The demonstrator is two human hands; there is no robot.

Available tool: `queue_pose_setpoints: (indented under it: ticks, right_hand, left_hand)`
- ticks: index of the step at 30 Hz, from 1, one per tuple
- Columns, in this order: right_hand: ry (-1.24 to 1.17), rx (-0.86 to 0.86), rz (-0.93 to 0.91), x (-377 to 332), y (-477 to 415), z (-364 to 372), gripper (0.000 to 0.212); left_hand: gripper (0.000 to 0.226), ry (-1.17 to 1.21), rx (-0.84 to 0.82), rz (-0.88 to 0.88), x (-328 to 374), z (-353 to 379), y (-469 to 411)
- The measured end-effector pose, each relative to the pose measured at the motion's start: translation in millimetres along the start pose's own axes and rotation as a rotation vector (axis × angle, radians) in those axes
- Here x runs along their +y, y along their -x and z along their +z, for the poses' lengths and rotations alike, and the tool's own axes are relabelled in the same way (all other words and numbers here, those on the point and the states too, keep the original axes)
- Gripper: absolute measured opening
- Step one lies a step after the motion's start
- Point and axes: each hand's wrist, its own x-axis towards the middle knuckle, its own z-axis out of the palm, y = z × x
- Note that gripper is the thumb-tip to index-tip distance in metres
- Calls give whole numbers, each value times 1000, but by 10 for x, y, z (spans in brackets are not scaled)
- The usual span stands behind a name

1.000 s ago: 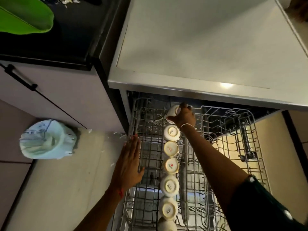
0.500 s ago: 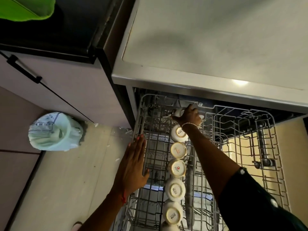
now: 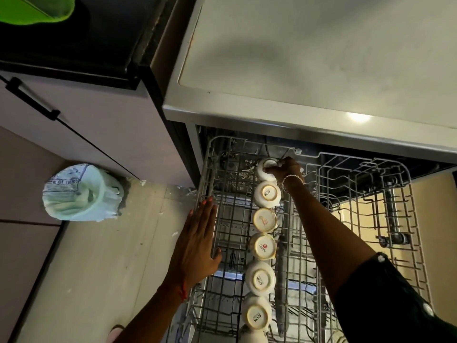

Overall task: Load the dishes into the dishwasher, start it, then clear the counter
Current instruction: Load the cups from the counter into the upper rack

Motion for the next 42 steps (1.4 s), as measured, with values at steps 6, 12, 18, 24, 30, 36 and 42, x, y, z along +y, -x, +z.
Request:
queue_pose_setpoints:
  ticks: [6,12,18,24,30,36,42]
  right_hand:
    - [-47,74,21,50,-18,1,59]
    - [-28,152,-46,94,262,-27,57]
    - [4,144,-61,78,644,-149,44]
    - [120,91,-77,-49,1369,-132,42]
    - [280,-56,-157,-716,2302,118,32]
    - [387,-99,-369,-1765,3292,419,27]
    - [396,-72,-572,-2805,4104,669,24]
  left_hand:
    - [117,1,38,14,-6,43,6]
    - [115,37,62,63,-28,38,30]
    - [107,93,-25,145,-93,-52,58]
    - [86,201,38,243,-336,-437,319]
    - [70,80,236,259,-931,-1184,733]
    - [60,-33,339,338,-1699,-2286,1224]
    - [48,178,354,219,-2400,-3225,1825]
